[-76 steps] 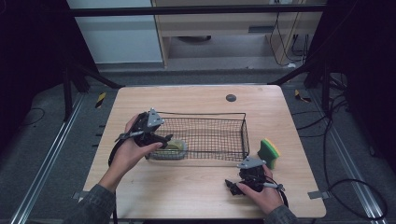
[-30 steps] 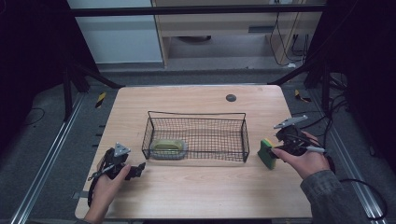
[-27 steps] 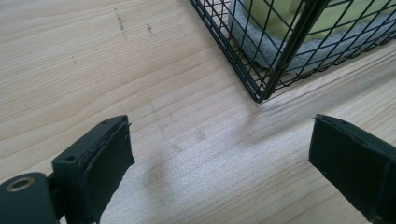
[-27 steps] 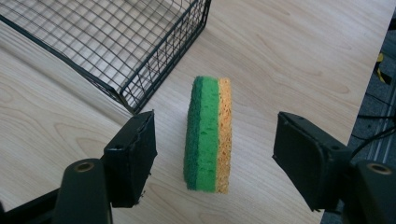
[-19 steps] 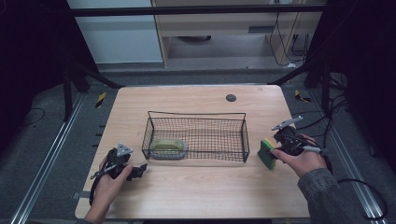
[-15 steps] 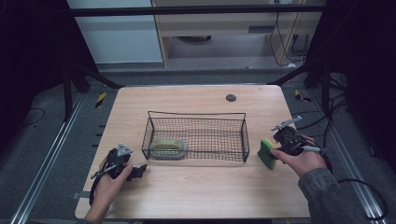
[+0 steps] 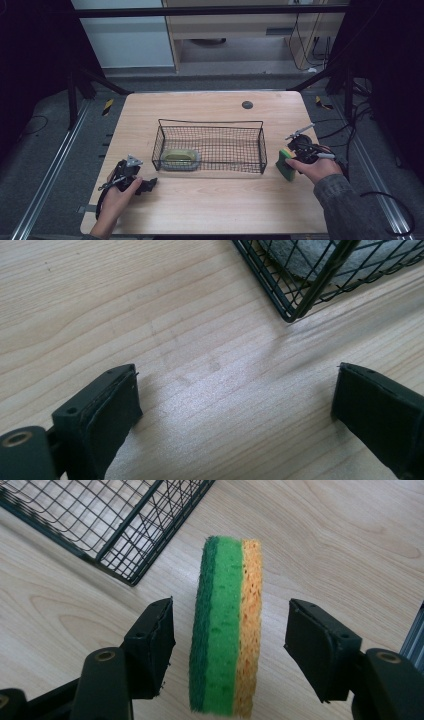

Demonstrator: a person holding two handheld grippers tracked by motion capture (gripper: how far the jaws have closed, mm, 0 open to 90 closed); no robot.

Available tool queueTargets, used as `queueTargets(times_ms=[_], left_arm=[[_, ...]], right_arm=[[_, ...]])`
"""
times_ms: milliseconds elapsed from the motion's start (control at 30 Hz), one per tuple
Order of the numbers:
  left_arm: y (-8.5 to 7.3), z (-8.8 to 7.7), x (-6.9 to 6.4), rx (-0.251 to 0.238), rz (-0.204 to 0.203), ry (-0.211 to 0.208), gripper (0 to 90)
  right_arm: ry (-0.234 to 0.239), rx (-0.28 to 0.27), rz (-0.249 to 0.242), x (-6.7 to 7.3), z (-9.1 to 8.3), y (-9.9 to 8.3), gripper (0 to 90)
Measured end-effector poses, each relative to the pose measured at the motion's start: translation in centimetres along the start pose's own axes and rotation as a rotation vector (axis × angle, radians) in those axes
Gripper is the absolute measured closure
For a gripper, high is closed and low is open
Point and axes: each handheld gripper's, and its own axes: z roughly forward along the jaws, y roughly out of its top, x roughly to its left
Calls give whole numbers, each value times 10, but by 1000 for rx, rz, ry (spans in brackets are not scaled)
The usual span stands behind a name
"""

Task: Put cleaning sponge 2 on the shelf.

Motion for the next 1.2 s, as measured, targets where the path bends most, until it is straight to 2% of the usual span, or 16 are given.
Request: queueTargets(times_ms=[233,433,533,667,833,1200], left_arm=[[0,0,0,0,8,-3,32],[0,1,0,-2,7,-4,28],[-1,0,0,-2,7,-3,28],[-1,1,0,-3,8,-3,28],[-1,1,0,-3,9,-4,27],[-2,1,0,-14,11,-7,10]], right_arm=[[-3,28,0,0,9,3,395],[7,46,-2,-1,9,2,546],[27,38,-5,-4,6,0,632],[37,19,8,-7,1,-2,635],[28,-1,7,-11,-6,0,636],[-4,-74,-13,-18,-32,16,638]])
